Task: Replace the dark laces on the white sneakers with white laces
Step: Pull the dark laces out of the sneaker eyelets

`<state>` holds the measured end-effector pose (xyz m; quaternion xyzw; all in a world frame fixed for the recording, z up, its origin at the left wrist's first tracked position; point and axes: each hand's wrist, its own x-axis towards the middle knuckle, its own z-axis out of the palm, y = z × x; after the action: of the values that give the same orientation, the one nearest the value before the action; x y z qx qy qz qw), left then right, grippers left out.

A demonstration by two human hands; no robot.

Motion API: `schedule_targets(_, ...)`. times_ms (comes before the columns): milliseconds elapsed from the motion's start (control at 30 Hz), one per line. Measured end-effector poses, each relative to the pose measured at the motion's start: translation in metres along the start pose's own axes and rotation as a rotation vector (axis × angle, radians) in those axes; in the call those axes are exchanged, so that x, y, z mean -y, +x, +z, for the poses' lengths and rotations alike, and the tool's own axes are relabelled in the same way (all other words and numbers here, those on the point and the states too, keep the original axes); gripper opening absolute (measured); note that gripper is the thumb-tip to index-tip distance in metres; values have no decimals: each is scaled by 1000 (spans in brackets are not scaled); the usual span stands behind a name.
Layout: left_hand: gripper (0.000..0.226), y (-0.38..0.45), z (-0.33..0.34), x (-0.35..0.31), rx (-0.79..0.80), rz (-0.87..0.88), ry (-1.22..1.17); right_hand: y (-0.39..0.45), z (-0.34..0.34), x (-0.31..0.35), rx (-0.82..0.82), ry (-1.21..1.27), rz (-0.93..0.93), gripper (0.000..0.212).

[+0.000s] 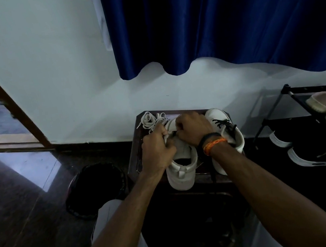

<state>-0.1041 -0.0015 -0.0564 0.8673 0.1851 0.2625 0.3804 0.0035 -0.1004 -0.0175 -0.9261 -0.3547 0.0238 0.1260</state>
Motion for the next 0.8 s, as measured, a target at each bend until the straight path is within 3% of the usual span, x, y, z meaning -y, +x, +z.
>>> schedule_targets(200,9,2,-4,0,-42,-2,30,-7,1,-16,-156,230,210,14)
schedule_targets(300,11,3,-2,1,-17,8,30,-11,2,-14,-188,307,219,8)
schedule_targets(467,15,4,-2,0,12,-10,31,-11,-6,-5,-47,421,44,20)
schedule_targets(600,16,3,-1,-4,9,-14,33,-4,-9,-7,38,305,80,10)
schedule_targets(700,18,3,1,-4,5,6,31,-1,-9,-4,106,198,82,21)
schedule_targets(800,18,2,1,-6,-37,20,33,2,-1,-6,90,306,147,20)
